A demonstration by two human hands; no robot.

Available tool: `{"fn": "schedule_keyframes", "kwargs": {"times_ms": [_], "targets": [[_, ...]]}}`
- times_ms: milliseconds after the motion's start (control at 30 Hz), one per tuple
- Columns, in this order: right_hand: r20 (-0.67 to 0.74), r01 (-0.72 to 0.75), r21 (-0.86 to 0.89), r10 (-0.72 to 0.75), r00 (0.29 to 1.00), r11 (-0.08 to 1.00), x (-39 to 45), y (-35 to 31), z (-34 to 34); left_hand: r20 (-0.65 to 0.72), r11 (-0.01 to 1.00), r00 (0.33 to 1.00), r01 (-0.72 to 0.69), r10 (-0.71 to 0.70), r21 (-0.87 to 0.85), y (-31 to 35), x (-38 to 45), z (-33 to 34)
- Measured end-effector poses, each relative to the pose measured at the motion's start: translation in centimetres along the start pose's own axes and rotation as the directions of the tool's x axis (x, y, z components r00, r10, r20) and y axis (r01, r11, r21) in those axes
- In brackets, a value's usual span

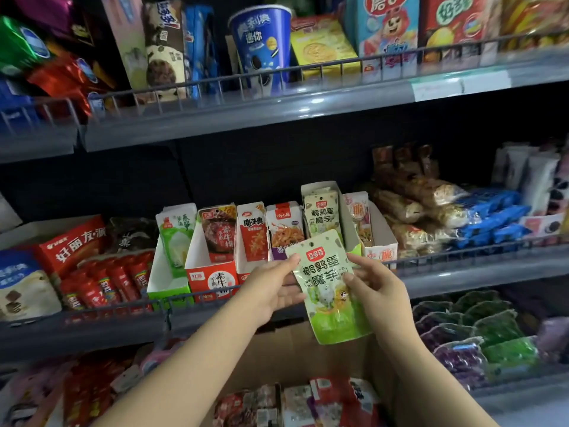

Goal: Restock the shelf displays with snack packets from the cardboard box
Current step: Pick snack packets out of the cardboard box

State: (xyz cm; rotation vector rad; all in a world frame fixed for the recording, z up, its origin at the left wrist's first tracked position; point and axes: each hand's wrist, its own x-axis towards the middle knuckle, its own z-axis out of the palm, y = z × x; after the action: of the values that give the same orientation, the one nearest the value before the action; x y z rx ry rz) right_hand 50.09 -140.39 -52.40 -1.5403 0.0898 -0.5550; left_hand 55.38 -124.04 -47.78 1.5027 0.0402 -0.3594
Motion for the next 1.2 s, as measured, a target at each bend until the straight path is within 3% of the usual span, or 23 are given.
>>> {"fn": "schedule_keyframes", "kwargs": {"times_ms": [200, 367, 533, 667, 900, 1067, 1200], "targets": [[-0.030, 0.087, -0.061, -0.089, 0.996, 0.994, 3.1, 1.0, -0.3, -0.011, 0.995, 0.999, -0.043, 0.044, 0.095, 2.6, 3.2, 1.4], [0.019, 0.178, -0.226, -0.179, 0.984, 0.958, 4.8, 1.8, -0.5, -0.123, 0.969, 0.971, -0.184, 0.206, 0.168, 5.5, 5.8, 1.9], [0.078, 0.251, -0.571, -0.253, 0.964, 0.782, 5.7, 4.3, -1.3, -0.217, 0.925, 0.902, -0.343, 0.373, 0.166, 9.1, 8.5, 3.1], [0.197, 0.279, -0.685, -0.197, 0.960, 0.673, 6.5, 5.4, -1.8, -0.238, 0.903, 0.872, -0.396, 0.427, 0.170, 10.9, 10.0, 4.9], [0.291, 0.284, -0.836, -0.059, 0.955, 0.470, 7.3, 6.2, -2.2, -0.256, 0.892, 0.880, -0.311, 0.400, 0.328, 9.1, 12.5, 6.7], [0.273, 0.305, -0.849, -0.136, 0.952, 0.432, 7.3, 6.4, -1.6, -0.251, 0.902, 0.914, -0.211, 0.319, 0.376, 6.6, 14.1, 6.6], [0.229, 0.288, -0.834, -0.179, 0.957, 0.471, 7.6, 6.6, -1.4, -0.247, 0.875, 0.913, -0.192, 0.326, 0.443, 5.5, 14.9, 6.4]]}}
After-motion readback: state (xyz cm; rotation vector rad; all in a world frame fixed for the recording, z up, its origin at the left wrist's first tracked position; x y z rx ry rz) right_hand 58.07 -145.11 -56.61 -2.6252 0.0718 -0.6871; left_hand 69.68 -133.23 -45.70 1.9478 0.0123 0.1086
